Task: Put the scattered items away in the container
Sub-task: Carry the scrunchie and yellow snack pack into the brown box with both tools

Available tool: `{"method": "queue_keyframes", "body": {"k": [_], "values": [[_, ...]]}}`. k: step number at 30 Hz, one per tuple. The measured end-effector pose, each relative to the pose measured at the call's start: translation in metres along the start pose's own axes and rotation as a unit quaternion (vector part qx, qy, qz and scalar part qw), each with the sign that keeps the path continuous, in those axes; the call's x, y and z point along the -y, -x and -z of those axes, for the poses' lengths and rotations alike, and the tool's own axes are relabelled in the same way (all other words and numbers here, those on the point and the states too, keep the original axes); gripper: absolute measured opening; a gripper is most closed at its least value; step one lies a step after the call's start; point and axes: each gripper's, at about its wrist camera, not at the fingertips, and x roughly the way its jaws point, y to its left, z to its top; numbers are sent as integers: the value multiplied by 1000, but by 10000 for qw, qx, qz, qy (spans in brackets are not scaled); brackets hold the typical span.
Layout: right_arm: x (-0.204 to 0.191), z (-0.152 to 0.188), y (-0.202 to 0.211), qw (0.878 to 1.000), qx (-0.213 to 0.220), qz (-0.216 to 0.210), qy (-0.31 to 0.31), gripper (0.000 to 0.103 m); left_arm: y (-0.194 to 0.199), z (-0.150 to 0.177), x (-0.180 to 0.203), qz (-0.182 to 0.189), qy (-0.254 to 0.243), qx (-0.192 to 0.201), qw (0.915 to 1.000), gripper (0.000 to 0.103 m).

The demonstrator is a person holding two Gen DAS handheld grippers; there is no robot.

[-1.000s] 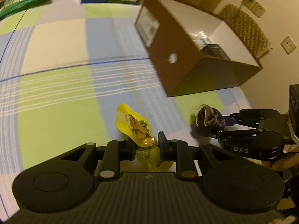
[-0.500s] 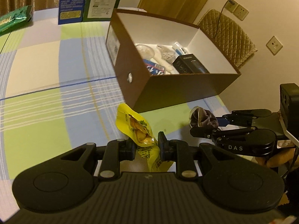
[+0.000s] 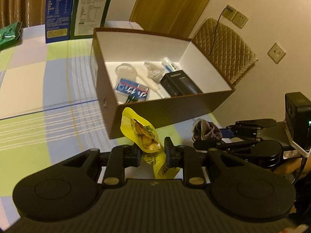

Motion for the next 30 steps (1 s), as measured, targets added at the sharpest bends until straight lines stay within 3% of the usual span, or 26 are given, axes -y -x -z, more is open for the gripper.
{"method": "queue_keyframes", "body": {"k": [13, 30], "values": [[46, -26, 39, 9979, 526, -357, -112, 36, -1, -31, 29, 23, 48, 380, 9993, 19], [92, -75, 41, 9955, 878, -274, 228, 36, -34, -98, 46, -46, -90, 739, 9972, 19]]}}
